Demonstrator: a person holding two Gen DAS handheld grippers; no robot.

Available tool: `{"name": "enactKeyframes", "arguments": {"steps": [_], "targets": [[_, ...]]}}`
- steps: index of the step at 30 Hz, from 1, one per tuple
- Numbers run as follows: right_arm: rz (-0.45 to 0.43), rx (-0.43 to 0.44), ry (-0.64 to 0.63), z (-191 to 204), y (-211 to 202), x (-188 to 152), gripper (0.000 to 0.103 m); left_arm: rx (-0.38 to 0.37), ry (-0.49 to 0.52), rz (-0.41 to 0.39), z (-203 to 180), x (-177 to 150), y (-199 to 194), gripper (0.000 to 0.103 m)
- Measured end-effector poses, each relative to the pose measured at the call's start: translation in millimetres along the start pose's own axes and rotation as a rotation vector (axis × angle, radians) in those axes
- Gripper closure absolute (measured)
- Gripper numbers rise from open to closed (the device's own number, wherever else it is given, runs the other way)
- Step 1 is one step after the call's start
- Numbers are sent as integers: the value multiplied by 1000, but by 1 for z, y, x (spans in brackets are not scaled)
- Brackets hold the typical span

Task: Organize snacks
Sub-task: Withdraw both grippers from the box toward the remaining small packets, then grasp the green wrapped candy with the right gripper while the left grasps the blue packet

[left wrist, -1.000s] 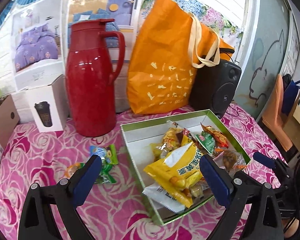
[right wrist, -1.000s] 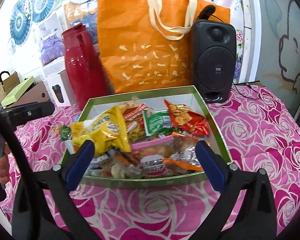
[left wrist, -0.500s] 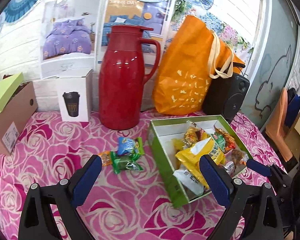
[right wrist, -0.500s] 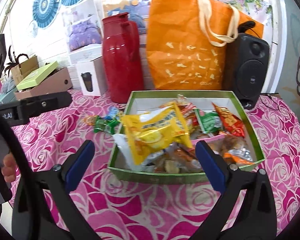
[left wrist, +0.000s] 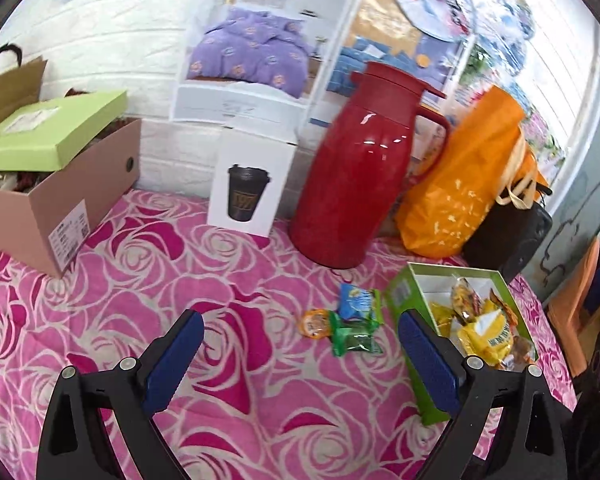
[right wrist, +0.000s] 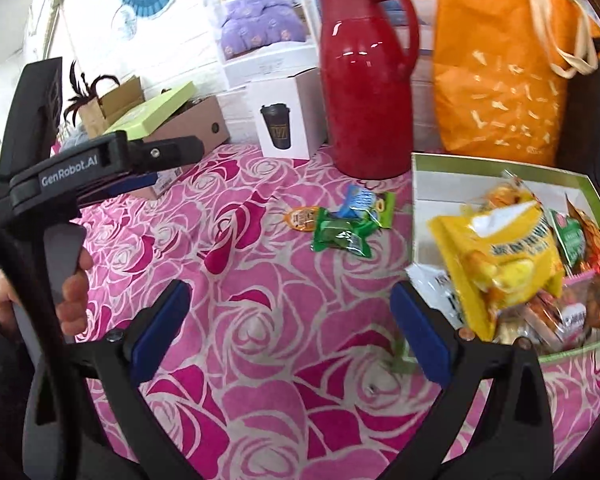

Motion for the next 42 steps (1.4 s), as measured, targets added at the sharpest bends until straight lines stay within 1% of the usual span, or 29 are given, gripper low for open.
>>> {"name": "enactKeyframes", "arguments": {"steps": [1, 3, 4, 6, 8, 14, 18, 19, 21, 23, 24, 25, 32, 34, 36, 39, 42], "targets": [[11, 7, -1, 2, 7, 3, 16, -7, -5, 2, 4, 0, 2, 4], [30, 24, -1, 4, 19, 8, 25, -12, -8, 11, 11, 0, 8, 6], [42, 33, -5, 5, 27, 10, 26, -16, -7, 16, 13, 1, 11, 8], [66, 37, -19, 6, 43, 16, 26, -28, -6, 28, 18, 1, 16, 17], [97, 26, -41, 5, 62, 22, 26, -38, -1, 38, 22, 2, 21, 20], [180, 14, -65, -9, 115, 37, 26, -47, 2, 53, 32, 5, 37, 20], [241, -18, -86, -20, 145, 36, 26, -51, 11, 72, 37, 5, 50, 20], [250, -42, -90, -25, 149, 36, 26, -55, 12, 79, 38, 5, 54, 20], [285, -42, -56, -33, 150, 34, 26, -60, 19, 89, 39, 4, 59, 20], [310, 1, 6, -42, 144, 28, 26, -68, 28, 98, 40, 3, 65, 22], [310, 39, 14, -40, 138, 25, 26, -76, 29, 103, 40, 3, 67, 25], [312, 57, 24, -38, 130, 20, 26, -86, 27, 113, 40, 2, 71, 27], [292, 82, -7, -21, 101, 6, 26, -124, 35, 147, 27, -7, 88, 28], [288, 93, -12, -17, 95, 3, 23, -131, 46, 152, 22, -9, 88, 28], [300, 89, 0, -17, 93, -4, 17, -135, 55, 152, 18, -10, 86, 28], [318, 71, 29, -17, 89, -17, 16, -143, 65, 152, 13, -10, 85, 28], [307, 27, 24, -14, 85, -27, 17, -153, 81, 162, 5, -12, 88, 28]]}}
Point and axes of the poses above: each gripper's, at about its wrist camera, not at the fingertips, and y roughly the way its jaws point, z to its left, x to its top, the point moved 6 cm from there along y, roughly the way its jaws point, and after that the axes turned 3 degrees about -z, right-handed, at the moved point
